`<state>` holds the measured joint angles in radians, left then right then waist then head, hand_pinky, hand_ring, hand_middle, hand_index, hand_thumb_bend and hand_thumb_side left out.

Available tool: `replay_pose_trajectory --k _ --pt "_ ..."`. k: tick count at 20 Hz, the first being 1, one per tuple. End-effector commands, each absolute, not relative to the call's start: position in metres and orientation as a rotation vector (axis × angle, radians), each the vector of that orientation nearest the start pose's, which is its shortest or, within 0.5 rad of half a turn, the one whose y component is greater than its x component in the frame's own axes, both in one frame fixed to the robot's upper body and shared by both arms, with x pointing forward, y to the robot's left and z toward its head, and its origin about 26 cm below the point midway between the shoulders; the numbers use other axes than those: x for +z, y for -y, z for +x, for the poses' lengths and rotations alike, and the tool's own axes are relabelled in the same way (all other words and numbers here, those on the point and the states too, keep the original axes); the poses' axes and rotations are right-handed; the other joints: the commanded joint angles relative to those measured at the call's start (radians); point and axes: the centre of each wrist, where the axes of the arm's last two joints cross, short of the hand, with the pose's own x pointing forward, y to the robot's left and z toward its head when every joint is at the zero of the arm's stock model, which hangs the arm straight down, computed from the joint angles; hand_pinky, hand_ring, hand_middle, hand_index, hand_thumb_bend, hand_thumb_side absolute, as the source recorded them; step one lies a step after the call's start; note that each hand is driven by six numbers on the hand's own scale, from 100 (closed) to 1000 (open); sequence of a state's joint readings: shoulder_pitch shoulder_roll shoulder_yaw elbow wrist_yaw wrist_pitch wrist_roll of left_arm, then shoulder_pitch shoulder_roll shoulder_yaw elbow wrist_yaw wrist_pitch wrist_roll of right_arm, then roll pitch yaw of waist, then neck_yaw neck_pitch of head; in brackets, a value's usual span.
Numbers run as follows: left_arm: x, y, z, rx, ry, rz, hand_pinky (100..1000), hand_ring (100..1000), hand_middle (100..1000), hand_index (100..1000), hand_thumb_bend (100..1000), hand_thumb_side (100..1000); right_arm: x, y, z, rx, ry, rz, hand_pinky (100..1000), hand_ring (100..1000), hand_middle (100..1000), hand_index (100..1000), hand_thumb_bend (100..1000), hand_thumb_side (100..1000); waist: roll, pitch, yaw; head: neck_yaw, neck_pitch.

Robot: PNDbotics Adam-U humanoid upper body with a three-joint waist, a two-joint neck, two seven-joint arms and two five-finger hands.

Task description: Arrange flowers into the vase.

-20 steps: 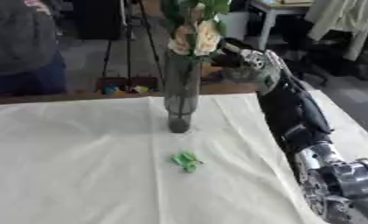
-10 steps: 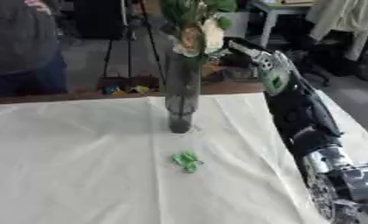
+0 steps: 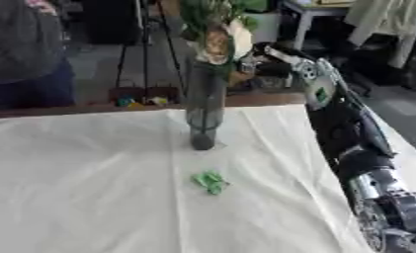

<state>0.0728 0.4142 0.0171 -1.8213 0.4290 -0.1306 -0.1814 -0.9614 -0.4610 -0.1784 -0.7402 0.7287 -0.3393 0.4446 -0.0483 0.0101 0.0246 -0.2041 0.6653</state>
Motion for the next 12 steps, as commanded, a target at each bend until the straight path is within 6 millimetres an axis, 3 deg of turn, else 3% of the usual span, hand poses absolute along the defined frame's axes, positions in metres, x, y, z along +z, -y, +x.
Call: replay_pose_trajectory --k 1,12 --pt "0.076 -0.335 0.256 -0.224 1.877 -0.167 557 412 308 583 640 1000 0.210 0.376 0.475 1.133 1.583 -0.678 1000 966 941 919 684 896 0.004 -0.007 -0.003 0.001 -0.006" --pt "0.077 -0.336 0.256 -0.219 1.882 -0.162 558 411 309 583 646 999 0.209 0.406 0.459 1.080 1.580 -0.714 1000 963 935 913 680 891 0.004 -0.007 -0.008 0.004 -0.008"
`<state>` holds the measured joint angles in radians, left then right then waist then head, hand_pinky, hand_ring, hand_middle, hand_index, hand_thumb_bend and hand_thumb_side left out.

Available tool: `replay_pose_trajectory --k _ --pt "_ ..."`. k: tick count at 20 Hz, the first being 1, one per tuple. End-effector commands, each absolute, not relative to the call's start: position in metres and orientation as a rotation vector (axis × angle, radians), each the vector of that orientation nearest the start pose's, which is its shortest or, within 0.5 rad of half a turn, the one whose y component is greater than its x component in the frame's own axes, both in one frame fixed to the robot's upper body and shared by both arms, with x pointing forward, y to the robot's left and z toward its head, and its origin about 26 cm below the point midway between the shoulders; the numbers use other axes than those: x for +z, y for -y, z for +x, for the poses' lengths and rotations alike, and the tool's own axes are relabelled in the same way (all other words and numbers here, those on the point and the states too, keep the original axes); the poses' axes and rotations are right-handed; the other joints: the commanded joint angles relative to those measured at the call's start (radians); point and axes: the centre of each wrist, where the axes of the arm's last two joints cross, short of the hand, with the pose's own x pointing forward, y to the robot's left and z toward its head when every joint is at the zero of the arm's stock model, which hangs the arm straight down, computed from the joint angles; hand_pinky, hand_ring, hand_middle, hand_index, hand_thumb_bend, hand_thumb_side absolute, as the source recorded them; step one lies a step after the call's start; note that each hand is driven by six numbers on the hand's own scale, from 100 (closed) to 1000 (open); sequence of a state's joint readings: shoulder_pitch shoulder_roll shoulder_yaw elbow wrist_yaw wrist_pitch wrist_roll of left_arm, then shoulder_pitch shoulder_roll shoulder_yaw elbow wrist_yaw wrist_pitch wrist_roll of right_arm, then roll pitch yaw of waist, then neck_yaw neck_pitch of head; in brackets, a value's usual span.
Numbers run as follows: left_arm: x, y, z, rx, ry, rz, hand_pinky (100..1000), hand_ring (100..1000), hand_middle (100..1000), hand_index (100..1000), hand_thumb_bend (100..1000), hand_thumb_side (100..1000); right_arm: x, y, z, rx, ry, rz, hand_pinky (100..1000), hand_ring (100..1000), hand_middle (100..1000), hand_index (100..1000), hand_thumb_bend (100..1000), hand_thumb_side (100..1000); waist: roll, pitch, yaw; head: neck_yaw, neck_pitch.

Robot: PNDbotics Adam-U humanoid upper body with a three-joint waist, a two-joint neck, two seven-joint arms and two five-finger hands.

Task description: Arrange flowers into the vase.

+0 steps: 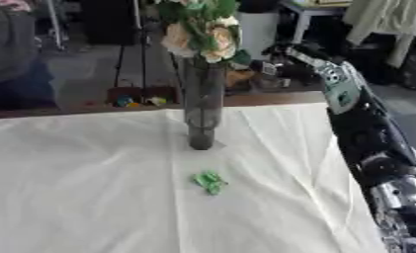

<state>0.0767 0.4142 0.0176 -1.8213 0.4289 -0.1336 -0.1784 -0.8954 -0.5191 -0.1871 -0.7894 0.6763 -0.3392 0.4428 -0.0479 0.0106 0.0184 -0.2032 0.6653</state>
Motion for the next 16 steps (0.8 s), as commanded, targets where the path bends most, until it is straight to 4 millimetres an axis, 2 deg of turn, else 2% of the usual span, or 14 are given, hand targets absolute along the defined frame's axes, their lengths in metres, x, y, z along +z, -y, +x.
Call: replay_pose_trajectory --k 1,5,6,7,8,9,10,16 --pt "0.077 -0.336 0.256 -0.221 1.884 -0.163 558 412 309 584 647 999 0.208 0.409 0.457 1.074 1.581 -0.718 1000 962 934 911 680 890 0.003 -0.007 -0.003 0.003 -0.007" --pt "0.077 -0.336 0.256 -0.219 1.886 -0.162 558 412 310 584 650 998 0.209 0.419 0.449 1.045 1.599 -0.738 1000 954 924 904 674 878 0.004 -0.007 -0.004 0.007 -0.009" --pt "0.078 -0.336 0.256 -0.220 1.887 -0.163 558 412 310 584 658 1000 0.209 0.422 0.447 1.034 1.604 -0.747 1000 951 923 901 621 874 0.004 -0.006 -0.004 0.007 -0.008" --pt "0.078 -0.336 0.256 -0.220 1.889 -0.164 558 412 310 584 653 997 0.209 0.425 0.444 1.021 1.610 -0.757 1000 950 920 899 667 878 0.004 -0.006 -0.004 0.009 -0.008" --pt "0.078 -0.336 0.256 -0.218 1.890 -0.162 558 412 310 584 654 997 0.208 0.428 0.441 1.008 1.618 -0.767 1000 949 919 899 664 878 0.004 -0.006 -0.004 0.012 -0.009" --pt "0.078 -0.337 0.256 -0.216 1.890 -0.161 558 412 310 584 654 998 0.208 0.431 0.439 0.997 1.622 -0.775 997 947 918 897 777 822 0.004 -0.005 -0.005 0.013 -0.009" --pt "0.078 -0.337 0.256 -0.217 1.890 -0.161 559 412 310 584 655 998 0.207 0.434 0.436 0.988 1.621 -0.781 996 947 917 896 794 816 0.003 -0.006 -0.005 0.013 -0.007" --pt "0.078 -0.336 0.256 -0.217 1.891 -0.164 559 411 311 585 660 998 0.202 0.448 0.423 0.933 1.625 -0.788 986 940 909 887 785 810 0.002 -0.006 -0.006 0.019 -0.008"
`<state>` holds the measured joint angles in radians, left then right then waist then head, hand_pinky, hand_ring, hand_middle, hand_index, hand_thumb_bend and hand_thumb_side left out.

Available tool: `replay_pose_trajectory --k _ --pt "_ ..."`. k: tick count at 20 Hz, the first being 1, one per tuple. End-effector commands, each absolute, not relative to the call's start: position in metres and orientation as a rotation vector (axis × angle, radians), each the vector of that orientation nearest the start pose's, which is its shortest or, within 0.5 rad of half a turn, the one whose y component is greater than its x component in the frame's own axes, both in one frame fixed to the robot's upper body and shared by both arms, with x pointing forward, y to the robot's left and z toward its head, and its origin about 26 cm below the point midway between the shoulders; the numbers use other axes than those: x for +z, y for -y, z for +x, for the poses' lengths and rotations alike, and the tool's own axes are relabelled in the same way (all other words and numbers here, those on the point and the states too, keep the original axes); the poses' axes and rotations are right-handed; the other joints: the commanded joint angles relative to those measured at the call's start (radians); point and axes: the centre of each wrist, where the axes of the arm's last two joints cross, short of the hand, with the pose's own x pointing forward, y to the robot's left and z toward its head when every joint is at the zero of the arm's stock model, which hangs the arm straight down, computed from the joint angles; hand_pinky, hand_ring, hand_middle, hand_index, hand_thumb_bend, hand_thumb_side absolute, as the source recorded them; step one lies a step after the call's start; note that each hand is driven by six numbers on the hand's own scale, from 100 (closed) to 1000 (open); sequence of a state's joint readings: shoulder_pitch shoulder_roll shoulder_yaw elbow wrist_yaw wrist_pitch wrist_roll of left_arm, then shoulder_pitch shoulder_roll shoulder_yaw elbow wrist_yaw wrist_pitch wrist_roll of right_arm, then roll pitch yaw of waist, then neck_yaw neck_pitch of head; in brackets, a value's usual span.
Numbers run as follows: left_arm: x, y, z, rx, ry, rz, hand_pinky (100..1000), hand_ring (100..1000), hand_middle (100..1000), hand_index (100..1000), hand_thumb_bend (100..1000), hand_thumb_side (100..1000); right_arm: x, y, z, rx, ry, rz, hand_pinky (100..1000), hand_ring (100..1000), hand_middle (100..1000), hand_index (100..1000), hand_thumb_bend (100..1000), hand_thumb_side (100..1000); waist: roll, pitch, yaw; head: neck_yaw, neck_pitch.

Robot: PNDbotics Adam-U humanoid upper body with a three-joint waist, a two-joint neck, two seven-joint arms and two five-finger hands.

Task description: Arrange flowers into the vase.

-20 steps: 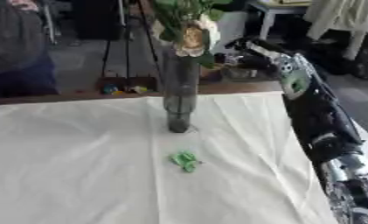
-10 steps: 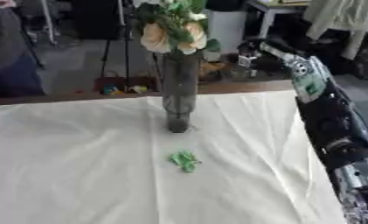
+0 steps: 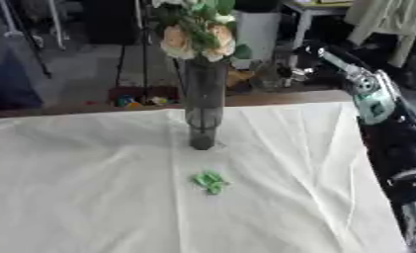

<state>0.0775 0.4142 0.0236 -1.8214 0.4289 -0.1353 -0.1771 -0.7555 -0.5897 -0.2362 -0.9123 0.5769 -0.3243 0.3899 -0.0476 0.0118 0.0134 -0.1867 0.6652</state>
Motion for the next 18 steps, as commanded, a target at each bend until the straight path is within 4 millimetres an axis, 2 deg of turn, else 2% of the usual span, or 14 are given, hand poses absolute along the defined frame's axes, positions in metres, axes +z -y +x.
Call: replay_pose_trajectory --k 1,18 --pt "0.078 -0.336 0.256 -0.218 1.890 -0.165 559 411 311 585 659 998 0.201 0.450 0.421 0.927 1.626 -0.787 984 940 908 887 783 809 0.002 -0.007 -0.002 0.003 -0.008" --pt "0.079 -0.337 0.255 -0.226 1.901 -0.164 561 411 318 583 660 998 0.196 0.458 0.409 0.867 1.654 -0.777 973 928 890 876 761 821 0.007 -0.003 -0.007 0.002 -0.009"
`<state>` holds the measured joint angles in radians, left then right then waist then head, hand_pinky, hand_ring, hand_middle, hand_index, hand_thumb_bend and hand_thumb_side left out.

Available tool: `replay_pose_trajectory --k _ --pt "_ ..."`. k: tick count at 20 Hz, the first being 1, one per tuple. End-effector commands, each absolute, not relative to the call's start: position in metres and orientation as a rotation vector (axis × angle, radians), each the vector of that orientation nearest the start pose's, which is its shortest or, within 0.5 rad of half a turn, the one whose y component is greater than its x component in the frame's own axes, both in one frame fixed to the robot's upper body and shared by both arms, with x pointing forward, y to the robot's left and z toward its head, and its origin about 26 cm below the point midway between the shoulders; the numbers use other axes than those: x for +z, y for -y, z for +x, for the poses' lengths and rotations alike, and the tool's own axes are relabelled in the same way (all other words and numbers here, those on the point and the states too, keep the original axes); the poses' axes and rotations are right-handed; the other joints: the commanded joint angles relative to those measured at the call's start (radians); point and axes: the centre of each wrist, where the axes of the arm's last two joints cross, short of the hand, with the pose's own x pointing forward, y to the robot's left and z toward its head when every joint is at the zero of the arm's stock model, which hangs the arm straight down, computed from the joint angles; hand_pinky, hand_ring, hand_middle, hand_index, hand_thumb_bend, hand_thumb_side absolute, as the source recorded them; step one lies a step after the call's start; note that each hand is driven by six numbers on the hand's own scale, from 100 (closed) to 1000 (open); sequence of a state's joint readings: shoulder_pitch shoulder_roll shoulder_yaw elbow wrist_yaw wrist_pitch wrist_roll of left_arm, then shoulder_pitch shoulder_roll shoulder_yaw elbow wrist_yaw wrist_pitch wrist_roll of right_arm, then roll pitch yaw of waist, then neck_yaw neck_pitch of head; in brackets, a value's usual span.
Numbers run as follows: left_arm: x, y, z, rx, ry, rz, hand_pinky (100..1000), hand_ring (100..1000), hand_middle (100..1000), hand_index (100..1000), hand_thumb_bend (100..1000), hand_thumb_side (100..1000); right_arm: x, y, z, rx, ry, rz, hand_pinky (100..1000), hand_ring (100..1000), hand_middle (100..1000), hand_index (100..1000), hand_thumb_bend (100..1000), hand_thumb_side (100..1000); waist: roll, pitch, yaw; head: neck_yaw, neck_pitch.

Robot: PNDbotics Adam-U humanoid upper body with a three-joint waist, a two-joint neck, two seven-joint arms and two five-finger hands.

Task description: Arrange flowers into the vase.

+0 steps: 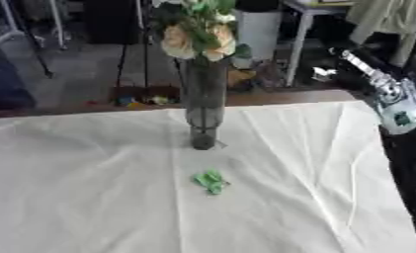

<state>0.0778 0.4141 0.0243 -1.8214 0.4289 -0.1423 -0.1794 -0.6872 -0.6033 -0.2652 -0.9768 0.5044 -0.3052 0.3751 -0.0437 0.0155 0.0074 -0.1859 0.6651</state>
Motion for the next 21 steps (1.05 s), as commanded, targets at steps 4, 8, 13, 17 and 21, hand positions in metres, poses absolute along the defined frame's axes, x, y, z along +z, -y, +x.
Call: replay_pose_trajectory --k 4,8,13,17,21 --pt "0.0801 -0.3366 0.2552 -0.243 1.913 -0.169 564 417 329 583 662 997 0.1954 0.4587 0.4079 0.855 1.660 -0.776 967 916 880 871 749 829 0.004 -0.006 -0.002 0.001 -0.007" --pt "0.0789 -0.3363 0.2548 -0.253 1.913 -0.178 566 426 342 579 671 1000 0.1944 0.4582 0.4074 0.850 1.666 -0.773 960 908 874 866 738 831 0.005 -0.006 -0.002 0.000 -0.010" --pt "0.0796 -0.3358 0.2552 -0.271 1.923 -0.190 571 443 370 574 722 1000 0.1942 0.4601 0.4059 0.844 1.670 -0.769 959 899 866 862 731 832 0.004 -0.005 -0.002 0.000 -0.013" --pt "0.0787 -0.3358 0.2548 -0.284 1.927 -0.202 571 445 380 591 739 1000 0.1930 0.4605 0.4054 0.840 1.670 -0.766 958 897 863 860 727 834 0.004 -0.004 -0.001 0.000 -0.012" --pt "0.0793 -0.3360 0.2550 -0.287 1.935 -0.210 572 448 386 594 753 1000 0.1932 0.4598 0.4053 0.836 1.677 -0.766 956 893 860 858 725 835 0.005 -0.004 -0.002 0.000 -0.008"
